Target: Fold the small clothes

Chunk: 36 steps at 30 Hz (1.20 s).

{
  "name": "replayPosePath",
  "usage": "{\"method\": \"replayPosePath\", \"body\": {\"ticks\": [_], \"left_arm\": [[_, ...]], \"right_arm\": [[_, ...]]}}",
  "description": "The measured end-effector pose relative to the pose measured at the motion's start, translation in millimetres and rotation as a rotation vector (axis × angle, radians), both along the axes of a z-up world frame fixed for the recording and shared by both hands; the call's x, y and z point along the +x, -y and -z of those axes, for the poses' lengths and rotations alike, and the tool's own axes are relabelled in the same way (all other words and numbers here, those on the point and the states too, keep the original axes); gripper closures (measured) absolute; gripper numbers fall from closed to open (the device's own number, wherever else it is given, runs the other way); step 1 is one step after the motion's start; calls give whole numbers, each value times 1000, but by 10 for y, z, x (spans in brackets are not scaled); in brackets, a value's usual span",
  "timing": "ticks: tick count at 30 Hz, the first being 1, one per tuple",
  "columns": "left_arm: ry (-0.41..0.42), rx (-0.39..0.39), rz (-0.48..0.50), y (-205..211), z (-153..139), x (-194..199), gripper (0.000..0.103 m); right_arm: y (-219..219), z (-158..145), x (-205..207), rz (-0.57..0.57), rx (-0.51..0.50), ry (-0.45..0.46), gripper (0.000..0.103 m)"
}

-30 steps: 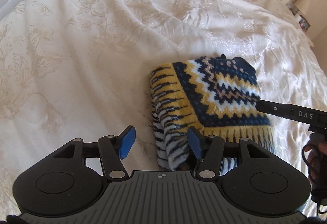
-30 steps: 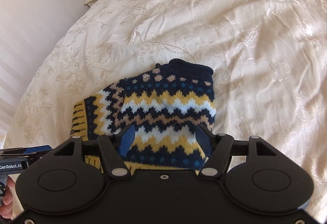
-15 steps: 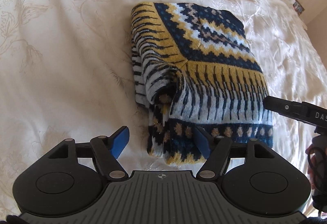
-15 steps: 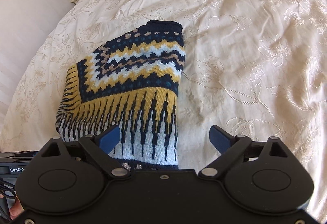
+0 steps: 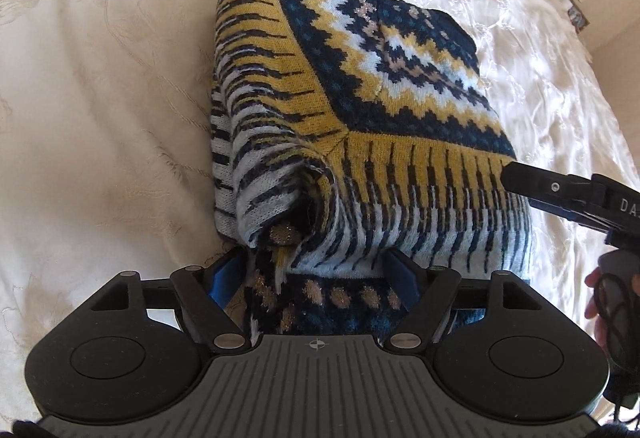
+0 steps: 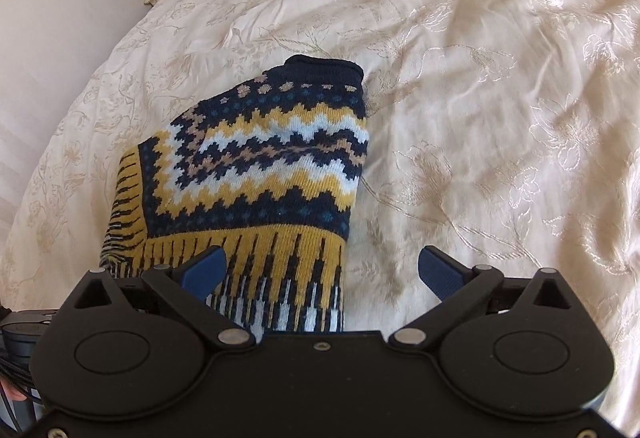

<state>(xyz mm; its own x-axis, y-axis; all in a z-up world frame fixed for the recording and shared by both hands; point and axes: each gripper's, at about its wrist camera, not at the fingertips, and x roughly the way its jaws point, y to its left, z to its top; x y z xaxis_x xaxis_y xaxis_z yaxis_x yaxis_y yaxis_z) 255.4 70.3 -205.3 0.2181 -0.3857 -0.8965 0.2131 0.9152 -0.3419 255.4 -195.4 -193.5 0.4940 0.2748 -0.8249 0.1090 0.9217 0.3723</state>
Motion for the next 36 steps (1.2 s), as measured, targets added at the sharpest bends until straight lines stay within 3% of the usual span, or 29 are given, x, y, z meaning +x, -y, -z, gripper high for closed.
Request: {"method": "replayPosePath", "body": {"ticks": [11,15,20,22,27,30,32,36], "left_arm": [[-47,-95,29,-65,83,45,26],[-57,-114,48,7,120,52,18],[-64,-173,49,70,151,70,20],[-70,-194,26,57,165,69,25],[-94,-230,0,-36,187,66,57],[-118,-273,-13,-77,179,92,71],[-111,-289,-11,-82,134,84,74],[-91,-304,2,-58,16,1,75]], "right_arm": [[-17,400,491,-44,96,-113,0],[-84,431,641,-64,93,-101,0],[-126,418,727,-80,125,-92,3],[-152,415,729,-85,151,-90,8],[-139,454,589,-62,252,-100,32],[-96,455,573,-10,294,-97,48],[-84,416,589,14,313,-95,54],[-164,280,585,2,283,-83,55]]}}
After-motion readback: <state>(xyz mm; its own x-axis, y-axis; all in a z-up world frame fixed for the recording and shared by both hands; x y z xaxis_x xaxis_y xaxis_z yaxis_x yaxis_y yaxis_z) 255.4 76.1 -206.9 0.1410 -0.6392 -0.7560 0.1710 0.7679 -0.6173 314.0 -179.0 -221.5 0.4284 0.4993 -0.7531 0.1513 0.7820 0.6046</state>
